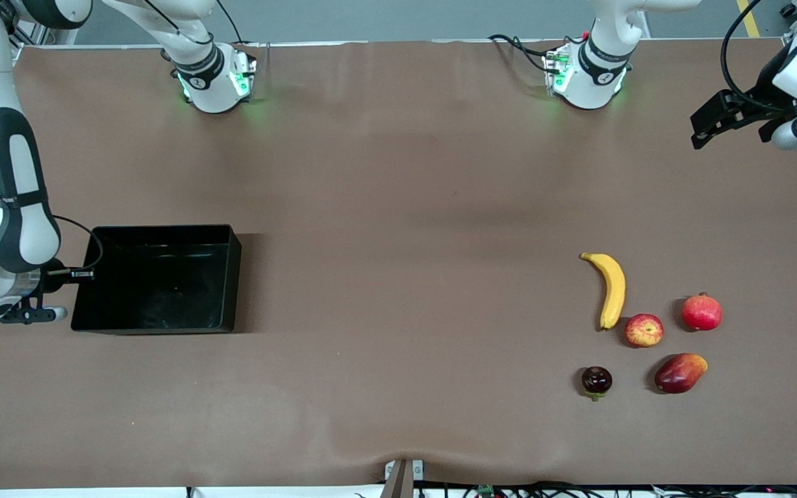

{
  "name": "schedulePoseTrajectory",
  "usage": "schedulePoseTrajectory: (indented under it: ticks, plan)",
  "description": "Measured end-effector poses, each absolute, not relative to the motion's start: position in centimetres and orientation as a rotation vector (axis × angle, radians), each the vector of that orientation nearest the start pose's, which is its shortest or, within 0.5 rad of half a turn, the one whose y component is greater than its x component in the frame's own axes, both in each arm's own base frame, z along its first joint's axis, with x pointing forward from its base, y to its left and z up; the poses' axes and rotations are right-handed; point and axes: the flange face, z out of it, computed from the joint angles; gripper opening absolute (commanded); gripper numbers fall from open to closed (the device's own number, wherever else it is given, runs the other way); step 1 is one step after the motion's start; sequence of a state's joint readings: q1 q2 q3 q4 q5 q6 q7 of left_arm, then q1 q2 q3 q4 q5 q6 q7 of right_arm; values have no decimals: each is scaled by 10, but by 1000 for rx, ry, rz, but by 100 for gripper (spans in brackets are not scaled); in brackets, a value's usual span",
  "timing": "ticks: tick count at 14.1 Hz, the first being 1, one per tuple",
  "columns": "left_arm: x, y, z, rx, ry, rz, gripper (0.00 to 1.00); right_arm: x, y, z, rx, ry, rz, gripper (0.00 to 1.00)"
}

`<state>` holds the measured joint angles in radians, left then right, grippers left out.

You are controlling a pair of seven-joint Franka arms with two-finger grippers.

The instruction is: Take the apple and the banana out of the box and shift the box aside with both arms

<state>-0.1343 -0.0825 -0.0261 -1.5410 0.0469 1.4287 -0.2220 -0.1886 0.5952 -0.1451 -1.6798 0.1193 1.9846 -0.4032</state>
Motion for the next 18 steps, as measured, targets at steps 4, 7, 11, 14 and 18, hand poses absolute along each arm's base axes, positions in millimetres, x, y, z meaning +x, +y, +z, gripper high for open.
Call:
schedulePoseTrajectory:
  ticks: [4,7,11,14,18]
  plan:
    - [508,-76,670,-3087,-109,32,100,617,-196,239,-2999,-30,385,100]
    - [508,-73,670,-3087,-118,34,100,634,-197,269,-3028,-45,290,100]
    - [509,-65,669,-3086,-143,37,100,650,-186,409,-3062,-97,69,100]
    - [510,-58,669,-3085,-164,37,100,636,-165,504,-3072,-120,-60,100]
    - [512,-43,669,-3083,-209,38,100,598,-116,580,-3068,-10,14,100]
